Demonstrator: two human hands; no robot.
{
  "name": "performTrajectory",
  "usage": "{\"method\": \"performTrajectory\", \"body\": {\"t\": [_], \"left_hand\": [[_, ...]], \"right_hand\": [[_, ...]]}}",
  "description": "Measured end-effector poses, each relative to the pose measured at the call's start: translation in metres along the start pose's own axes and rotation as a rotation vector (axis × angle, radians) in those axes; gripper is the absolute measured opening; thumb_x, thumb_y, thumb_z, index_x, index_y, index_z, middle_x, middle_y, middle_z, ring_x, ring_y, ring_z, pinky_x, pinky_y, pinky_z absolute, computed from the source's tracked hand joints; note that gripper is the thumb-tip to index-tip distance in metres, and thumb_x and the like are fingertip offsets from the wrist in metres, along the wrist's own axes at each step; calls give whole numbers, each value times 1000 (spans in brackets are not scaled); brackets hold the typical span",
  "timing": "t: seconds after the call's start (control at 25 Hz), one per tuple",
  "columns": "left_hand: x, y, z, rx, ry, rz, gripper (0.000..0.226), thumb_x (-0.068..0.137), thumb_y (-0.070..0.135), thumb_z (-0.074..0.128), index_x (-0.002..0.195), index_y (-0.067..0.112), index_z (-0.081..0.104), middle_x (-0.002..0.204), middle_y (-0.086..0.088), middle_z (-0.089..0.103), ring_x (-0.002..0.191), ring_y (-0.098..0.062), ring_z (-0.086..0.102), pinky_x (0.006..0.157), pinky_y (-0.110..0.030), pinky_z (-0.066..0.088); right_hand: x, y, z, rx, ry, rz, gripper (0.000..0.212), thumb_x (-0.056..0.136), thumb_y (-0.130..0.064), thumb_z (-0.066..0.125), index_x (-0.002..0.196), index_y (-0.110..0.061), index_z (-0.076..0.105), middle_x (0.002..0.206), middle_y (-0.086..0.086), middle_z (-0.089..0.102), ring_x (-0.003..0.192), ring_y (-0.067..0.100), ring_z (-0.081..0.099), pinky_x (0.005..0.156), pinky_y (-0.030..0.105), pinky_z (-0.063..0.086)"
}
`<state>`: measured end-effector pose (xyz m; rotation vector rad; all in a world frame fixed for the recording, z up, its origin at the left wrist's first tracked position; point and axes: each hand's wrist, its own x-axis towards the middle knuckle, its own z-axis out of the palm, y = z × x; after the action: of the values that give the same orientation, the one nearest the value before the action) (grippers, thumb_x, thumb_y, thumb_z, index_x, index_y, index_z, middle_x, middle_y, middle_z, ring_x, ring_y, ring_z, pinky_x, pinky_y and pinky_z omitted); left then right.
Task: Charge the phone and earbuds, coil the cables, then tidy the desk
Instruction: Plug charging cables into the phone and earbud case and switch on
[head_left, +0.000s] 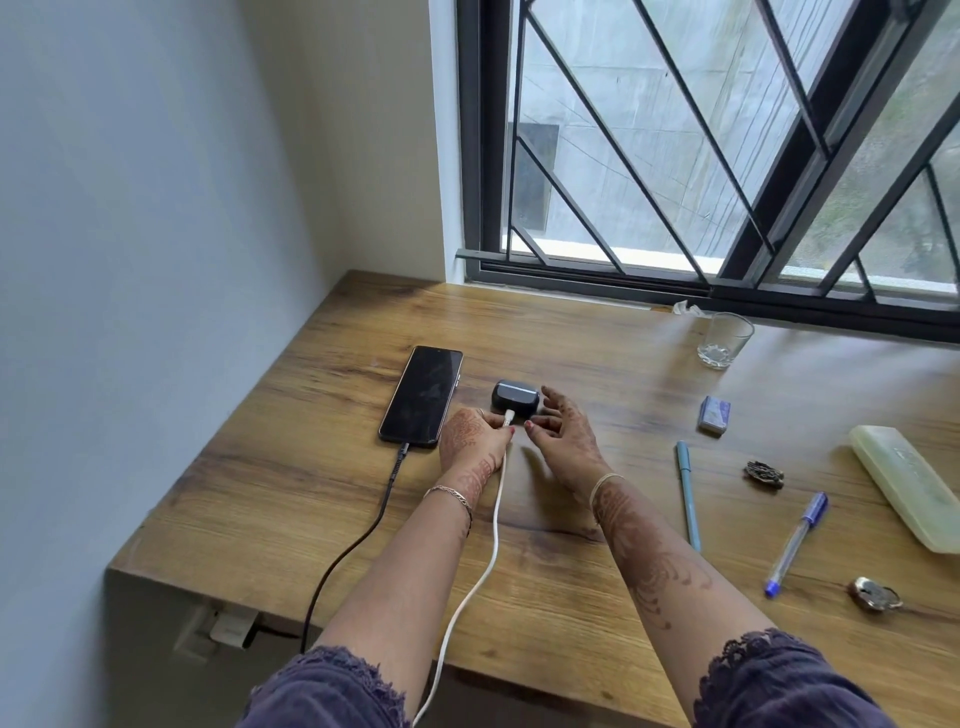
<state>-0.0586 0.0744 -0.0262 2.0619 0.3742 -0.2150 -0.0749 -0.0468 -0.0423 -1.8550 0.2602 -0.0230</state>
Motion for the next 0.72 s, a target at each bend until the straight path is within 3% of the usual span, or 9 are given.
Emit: {"method": "performTrajectory", "body": {"t": [0.24, 0.4, 0.56, 0.72], "left_hand": [[-4, -4, -3, -28, -74, 18, 25, 81, 37, 71, 98, 19, 74, 89, -6, 74, 83, -21, 71, 80, -38, 59], [-20, -11, -22, -158, -94, -45, 15, 81, 29, 73, 88, 16, 72, 70, -6, 68, 56, -16, 63, 65, -38, 61], [-40, -26, -56, -201, -82, 28, 10, 84, 21, 69, 91, 15, 72, 69, -1, 66, 59, -14, 63, 67, -38, 61], [-67, -55, -99, -195, -84, 116, 3, 84, 22, 66, 85, 22, 69, 87, -5, 72, 73, -20, 67, 78, -39, 60]], "right_hand": [[-7, -2, -4, -14, -5, 45, 59, 91, -9, 63, 144, -20, 39, 138, 13, 43, 112, 17, 55, 100, 43, 50], [-26, -13, 0, -49, 35, 31, 56, 91, -13, 62, 142, -20, 41, 139, 8, 43, 113, 21, 57, 99, 35, 48], [-63, -34, 24, -97, 117, -51, 46, 90, -16, 63, 134, -16, 49, 130, 9, 50, 111, 20, 58, 102, 39, 47], [-113, -53, 64, -54, 107, -97, 40, 92, -13, 59, 131, -16, 52, 131, 6, 53, 113, 18, 56, 99, 40, 49]]}}
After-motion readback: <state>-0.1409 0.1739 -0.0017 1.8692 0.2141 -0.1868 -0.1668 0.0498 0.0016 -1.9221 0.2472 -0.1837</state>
